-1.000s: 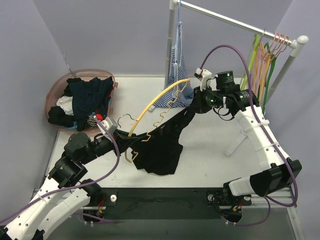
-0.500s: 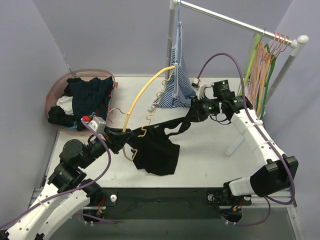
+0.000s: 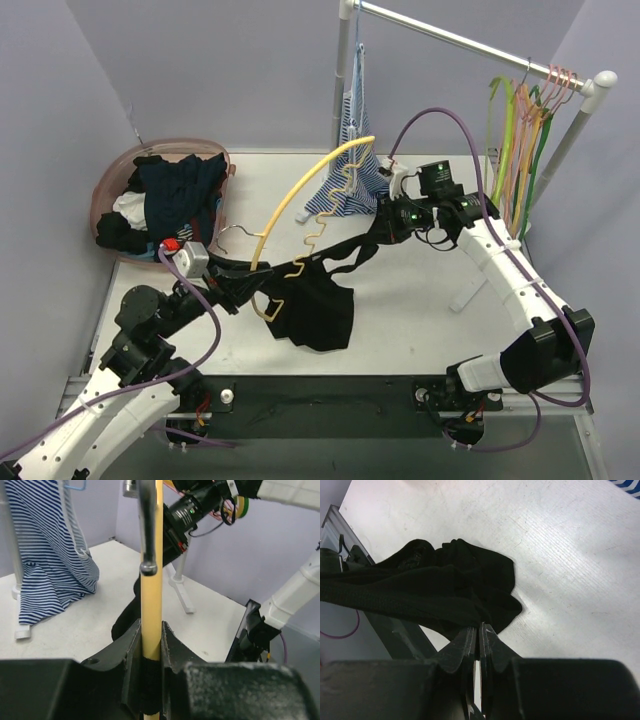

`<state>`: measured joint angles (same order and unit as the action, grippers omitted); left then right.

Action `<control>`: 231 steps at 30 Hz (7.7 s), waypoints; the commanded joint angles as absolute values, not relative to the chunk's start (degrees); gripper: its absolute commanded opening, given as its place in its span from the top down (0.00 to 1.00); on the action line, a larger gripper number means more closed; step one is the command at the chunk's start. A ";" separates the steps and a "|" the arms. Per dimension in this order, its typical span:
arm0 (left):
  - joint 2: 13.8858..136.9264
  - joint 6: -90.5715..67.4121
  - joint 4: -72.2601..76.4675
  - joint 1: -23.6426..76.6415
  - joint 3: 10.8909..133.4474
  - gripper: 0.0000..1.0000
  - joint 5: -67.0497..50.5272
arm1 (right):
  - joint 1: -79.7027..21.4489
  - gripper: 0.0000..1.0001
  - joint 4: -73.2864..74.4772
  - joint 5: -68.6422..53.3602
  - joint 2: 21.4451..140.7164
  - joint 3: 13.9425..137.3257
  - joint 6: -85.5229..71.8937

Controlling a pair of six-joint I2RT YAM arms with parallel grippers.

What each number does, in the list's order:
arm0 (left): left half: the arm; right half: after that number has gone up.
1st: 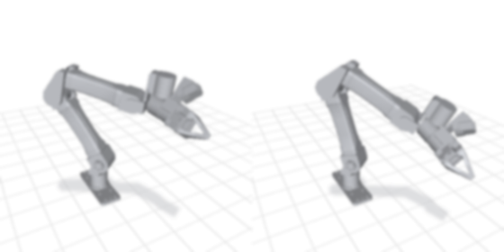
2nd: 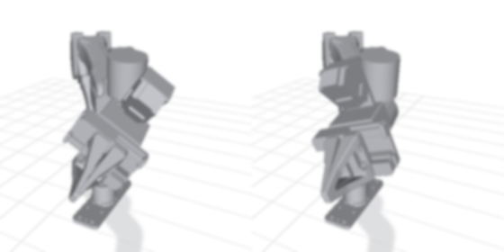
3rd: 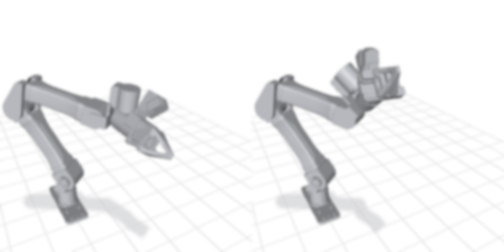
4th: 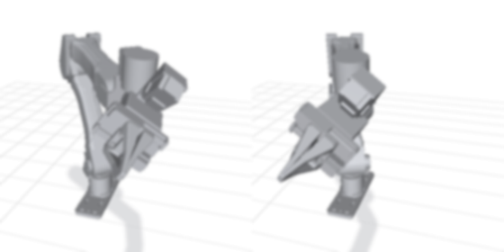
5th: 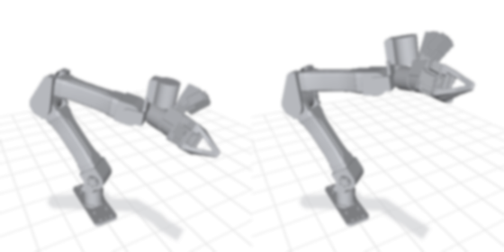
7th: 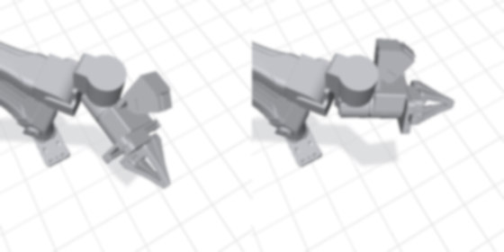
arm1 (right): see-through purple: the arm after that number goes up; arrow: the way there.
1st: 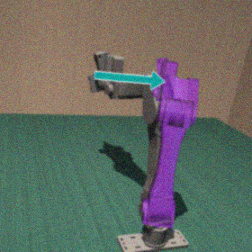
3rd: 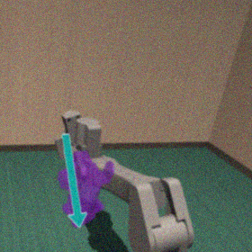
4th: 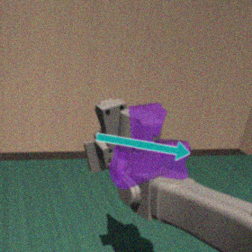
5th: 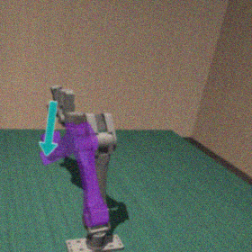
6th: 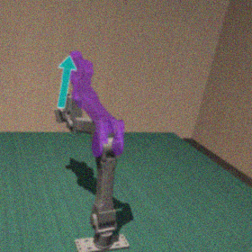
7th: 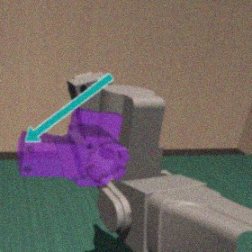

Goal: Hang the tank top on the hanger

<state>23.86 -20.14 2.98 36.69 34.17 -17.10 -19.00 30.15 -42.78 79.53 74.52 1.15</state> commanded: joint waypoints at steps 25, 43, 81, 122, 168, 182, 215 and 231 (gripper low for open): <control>31.02 17.66 -31.81 36.21 48.96 1.00 -17.32 | -10.02 1.00 28.39 -42.28 76.46 80.60 -2.99; 27.60 21.44 -37.79 36.30 47.99 1.00 -11.51 | -6.86 1.00 28.92 -36.92 76.11 81.56 -2.29; 30.58 28.04 -47.73 36.30 48.69 1.00 -8.69 | -10.89 1.00 34.28 -36.90 75.68 86.05 11.86; 55.28 24.87 -44.21 35.68 63.71 1.00 -45.09 | -35.59 0.46 69.69 -61.70 81.48 86.49 57.83; 34.45 8.00 -30.41 33.57 51.94 0.22 -15.38 | 17.93 1.00 62.59 -63.02 64.24 103.52 16.89; 35.59 8.79 -31.46 33.57 53.79 0.22 -13.89 | 22.15 1.00 48.96 -54.40 76.72 123.74 -2.10; 38.58 2.46 -25.49 33.57 53.18 0.22 -13.89 | -12.04 1.00 30.42 -9.58 93.34 132.10 -7.12; 39.64 0.97 -22.94 33.49 51.24 0.22 -14.15 | -15.91 1.00 19.07 -0.18 101.95 133.95 -11.43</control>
<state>39.59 1.98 -26.72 33.91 51.70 -14.15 -15.40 28.18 -4.25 100.62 131.37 -9.72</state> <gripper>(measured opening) 0.782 0.157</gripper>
